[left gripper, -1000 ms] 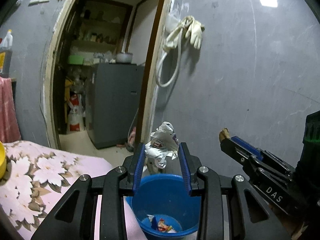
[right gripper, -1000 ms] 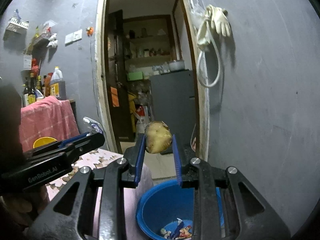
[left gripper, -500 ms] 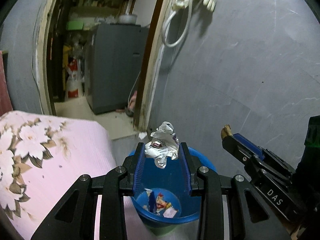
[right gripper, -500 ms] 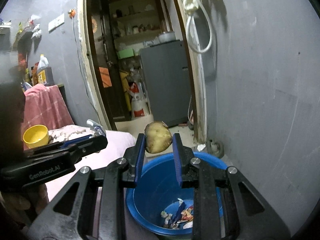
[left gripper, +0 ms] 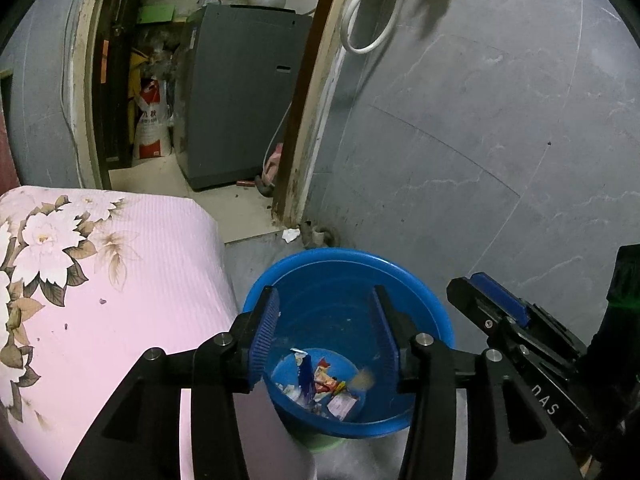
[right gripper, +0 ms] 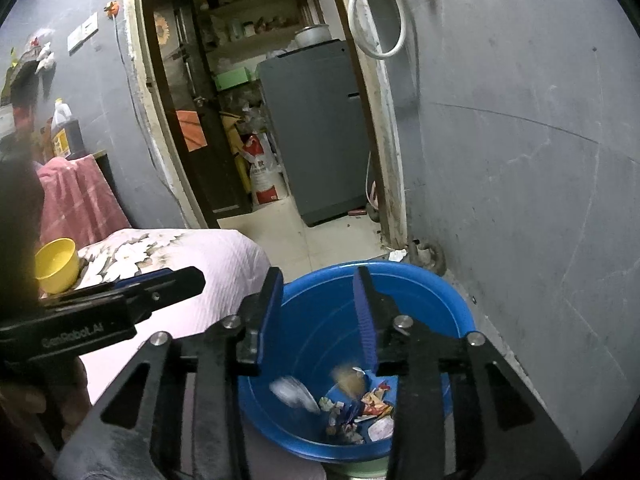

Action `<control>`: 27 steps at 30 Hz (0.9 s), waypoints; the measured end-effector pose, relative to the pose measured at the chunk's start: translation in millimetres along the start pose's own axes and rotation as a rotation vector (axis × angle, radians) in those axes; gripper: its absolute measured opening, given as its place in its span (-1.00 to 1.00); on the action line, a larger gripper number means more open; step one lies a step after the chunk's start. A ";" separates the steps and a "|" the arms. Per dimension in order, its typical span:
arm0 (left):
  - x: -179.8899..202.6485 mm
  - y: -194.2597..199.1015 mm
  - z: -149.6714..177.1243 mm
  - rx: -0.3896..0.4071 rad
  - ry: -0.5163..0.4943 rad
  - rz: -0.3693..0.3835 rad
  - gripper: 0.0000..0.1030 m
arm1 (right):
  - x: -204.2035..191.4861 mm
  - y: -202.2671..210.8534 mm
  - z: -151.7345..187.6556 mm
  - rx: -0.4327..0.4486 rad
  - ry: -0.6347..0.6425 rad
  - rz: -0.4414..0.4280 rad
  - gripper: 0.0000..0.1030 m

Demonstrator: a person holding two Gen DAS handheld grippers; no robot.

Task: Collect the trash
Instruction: 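Open both tools to drop the items into the basin, then move both tools back over the table toward the brown cardboard roll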

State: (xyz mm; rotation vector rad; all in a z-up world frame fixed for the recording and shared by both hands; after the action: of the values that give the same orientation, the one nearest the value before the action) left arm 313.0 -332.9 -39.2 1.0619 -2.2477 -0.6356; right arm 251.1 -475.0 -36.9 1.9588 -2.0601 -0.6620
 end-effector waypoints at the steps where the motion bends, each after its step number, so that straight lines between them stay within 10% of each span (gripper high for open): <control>1: -0.8 0.5 0.1 0.003 0.000 0.000 -0.20 | -0.3 1.0 -0.3 0.002 -0.001 0.000 -0.10; 20: -18.6 77.6 -11.6 0.151 0.026 -0.047 -0.04 | -34.2 43.0 -27.4 0.104 0.030 -0.001 0.19; 27: -44.5 123.2 -14.8 0.234 0.058 -0.112 0.35 | -64.8 56.5 -38.1 0.148 0.046 -0.018 0.56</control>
State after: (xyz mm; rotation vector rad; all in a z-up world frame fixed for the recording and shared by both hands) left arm 280.7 -229.2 35.6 1.3103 -2.2643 -0.3869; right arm 224.0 -417.0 32.0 2.0537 -2.1209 -0.4747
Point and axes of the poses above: each gripper's, at about its wrist camera, not at the fingertips, and y roughly against the way its jaws point, x to its right, z to its underside, the point moved 3 cm from there along -y, roughly the way its jaws point, and after that the axes turned 5 degrees about y, right-handed, at the moved point
